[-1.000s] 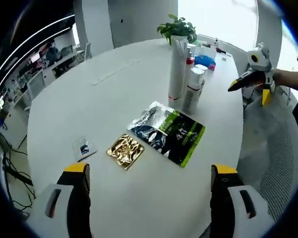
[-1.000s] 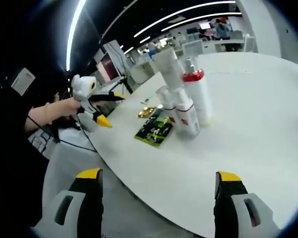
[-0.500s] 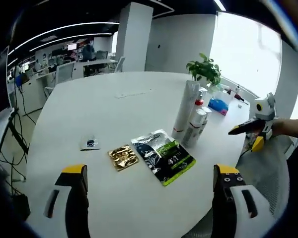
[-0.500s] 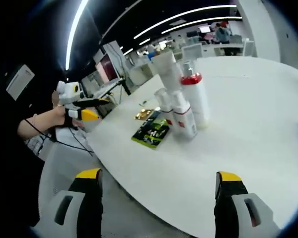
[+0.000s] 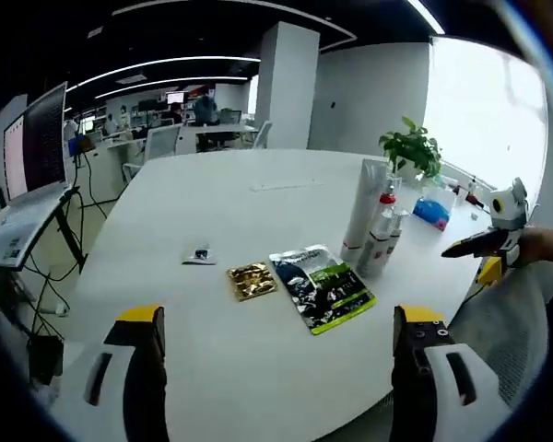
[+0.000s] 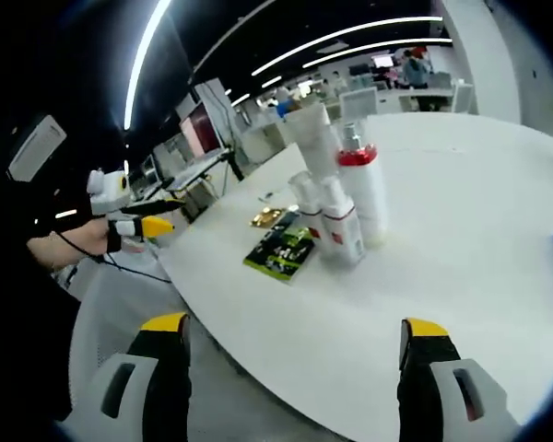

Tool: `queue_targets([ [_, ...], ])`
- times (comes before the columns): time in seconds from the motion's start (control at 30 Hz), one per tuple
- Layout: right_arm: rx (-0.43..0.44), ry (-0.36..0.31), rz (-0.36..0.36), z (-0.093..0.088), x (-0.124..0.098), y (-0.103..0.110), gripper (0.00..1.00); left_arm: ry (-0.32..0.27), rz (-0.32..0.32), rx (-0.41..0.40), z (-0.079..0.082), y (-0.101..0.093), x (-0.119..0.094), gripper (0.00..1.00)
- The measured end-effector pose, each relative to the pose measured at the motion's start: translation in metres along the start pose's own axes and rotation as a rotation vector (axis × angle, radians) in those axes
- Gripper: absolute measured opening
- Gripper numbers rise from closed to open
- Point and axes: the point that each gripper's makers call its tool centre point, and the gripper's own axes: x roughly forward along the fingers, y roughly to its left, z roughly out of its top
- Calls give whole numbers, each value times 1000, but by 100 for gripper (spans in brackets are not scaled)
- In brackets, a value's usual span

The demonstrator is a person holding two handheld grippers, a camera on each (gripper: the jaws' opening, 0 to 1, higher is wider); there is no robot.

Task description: Arrange the skincare products in the storage area until every visible bottle or jar stands upright without overlapping.

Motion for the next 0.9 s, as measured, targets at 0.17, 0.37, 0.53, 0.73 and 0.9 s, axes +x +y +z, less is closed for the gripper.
queue_targets([
  [0.17, -4, 3, 1, -1, 0, 1, 99, 14, -9, -4, -2, -5, -1, 95],
  [0.37, -3, -2, -5, 0, -1, 1, 99, 20, -17, 10, 2, -2, 5, 95],
  [0.53, 11, -7, -16, 0, -2, -2, 99, 58, -9, 11, 4, 12, 19, 95],
  [0.73, 28, 8, -17, -3, -1, -3, 99, 88, 18, -37, 5, 33, 37, 95],
  [0.9, 24, 16, -19, -4, -1, -3, 99, 129, 6, 13, 3, 40, 49, 93],
])
